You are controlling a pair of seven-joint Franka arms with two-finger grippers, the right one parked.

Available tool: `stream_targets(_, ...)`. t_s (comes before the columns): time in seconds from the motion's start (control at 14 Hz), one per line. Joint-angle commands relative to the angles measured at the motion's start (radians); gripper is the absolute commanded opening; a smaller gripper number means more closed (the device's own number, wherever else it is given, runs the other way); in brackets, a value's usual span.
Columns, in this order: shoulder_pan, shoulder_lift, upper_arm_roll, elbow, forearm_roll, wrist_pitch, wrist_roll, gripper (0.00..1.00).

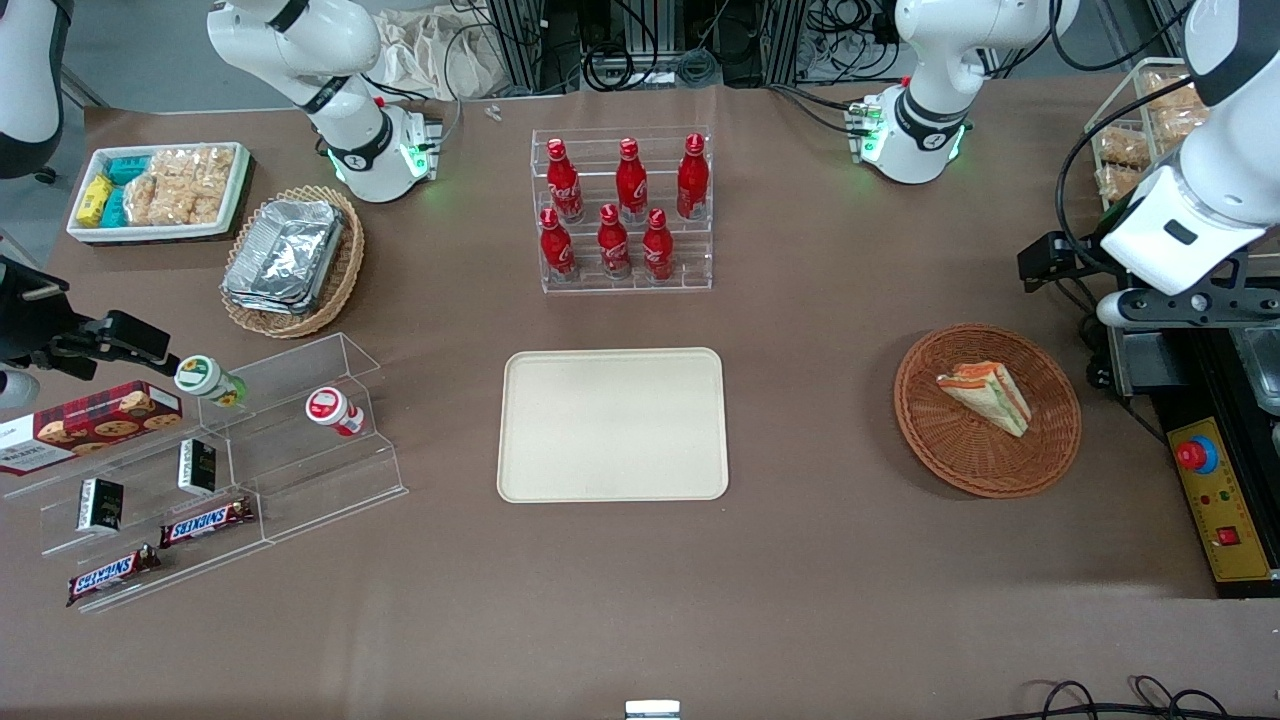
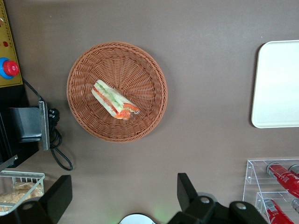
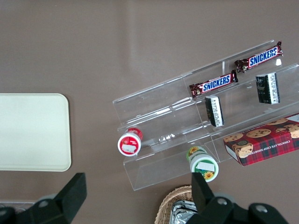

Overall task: Place sandwich from basket to tray
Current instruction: 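Move the left gripper over the wrapped sandwich in the wicker basket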

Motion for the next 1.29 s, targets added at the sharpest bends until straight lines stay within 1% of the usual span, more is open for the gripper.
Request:
stream_targets(0.0,0.003,0.000,-0.007,0.014,0.001,-0.020,-0.048,1.00)
stream_targets(0.36,0.006,0.000,-0.004,0.012,-0.002,-0.026,-0.084,1.00)
stream_targets(0.43,0.008,0.000,-0.004,0.010,-0.003,-0.040,-0.122,1.00)
stream_targets(0.57,0.028,0.009,-0.004,0.009,-0.002,-0.044,-0.188,1.00)
stream_targets(0.79,0.068,0.027,-0.003,0.000,-0.005,-0.037,-0.197,1.00)
stream_targets(0.86,0.098,0.037,-0.003,0.003,-0.023,-0.032,-0.197,1.00)
stream_targets(1.0,0.201,0.040,-0.004,-0.012,-0.119,-0.026,-0.199,1.00)
stream_targets(1.07,0.212,0.041,-0.004,-0.041,-0.127,-0.003,-0.200,1.00)
stream_targets(1.21,0.221,0.025,0.000,-0.136,-0.121,0.079,-0.240,1.00)
